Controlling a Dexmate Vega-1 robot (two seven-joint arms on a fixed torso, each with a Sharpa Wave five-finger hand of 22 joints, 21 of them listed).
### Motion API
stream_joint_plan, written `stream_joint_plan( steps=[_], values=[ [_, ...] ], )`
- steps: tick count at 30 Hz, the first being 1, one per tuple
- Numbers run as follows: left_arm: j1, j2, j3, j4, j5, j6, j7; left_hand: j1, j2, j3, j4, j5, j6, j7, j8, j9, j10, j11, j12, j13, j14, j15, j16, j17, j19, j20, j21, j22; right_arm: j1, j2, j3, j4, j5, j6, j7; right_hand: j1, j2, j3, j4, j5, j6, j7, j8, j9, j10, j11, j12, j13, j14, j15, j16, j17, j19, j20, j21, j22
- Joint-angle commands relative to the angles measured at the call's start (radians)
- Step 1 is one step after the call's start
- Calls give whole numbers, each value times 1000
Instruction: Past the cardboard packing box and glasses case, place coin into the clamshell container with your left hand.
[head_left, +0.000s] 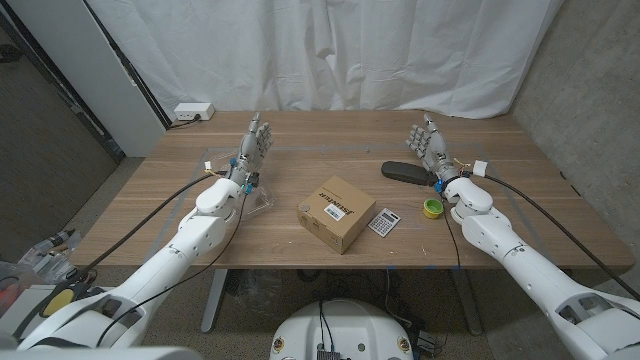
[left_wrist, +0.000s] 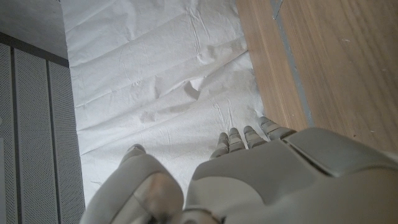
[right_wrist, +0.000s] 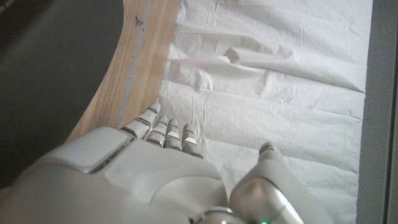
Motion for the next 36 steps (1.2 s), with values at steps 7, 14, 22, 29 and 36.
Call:
stream_joint_plan(
  steps=[7,14,22,29,36],
  values=[
    [25,-48,-74,-40,62,65,-14,25,13,12,-7,12,6,-2,11,5,7,-1,10,1,4,1,12,4,-8,-71,7,2,9,58,54,42,-50,-21,64,10,3,8,-2,6,7,7,5,2,5,12,4,4,3,9,6,5,8,0,4,3],
    [43,-36,-86,-85,77,99,-19,41,27,19,-13,15,14,-3,14,5,18,1,14,1,12,3,13,4,-4,-68,9,1,-21,52,73,7,-54,-24,63,12,5,8,-4,6,10,5,6,2,7,11,4,4,5,8,6,5,9,1,4,3],
    [83,3,-89,-182,96,169,-6,78,60,36,-27,18,50,-4,26,6,46,-1,23,1,42,6,21,3,11,-58,14,1,-40,44,89,-19,-56,-21,62,15,7,9,-6,6,17,2,8,2,9,11,3,4,7,10,5,5,11,0,4,3],
    [117,-4,-101,-204,110,130,15,99,76,45,-35,17,65,-5,28,6,62,-2,27,1,54,5,21,3,18,-56,16,1,-46,35,94,-31,-59,-31,58,18,11,10,-7,6,19,0,8,2,10,11,3,4,9,9,5,5,12,1,3,3],
    [158,-14,-120,-222,118,80,47,119,87,52,-45,14,86,-6,33,7,79,-7,30,2,73,2,24,3,27,-53,18,1,-41,32,95,-28,-61,-31,65,20,13,10,-9,6,19,-1,7,2,11,11,3,4,9,12,4,5,13,1,3,3]
  ],
)
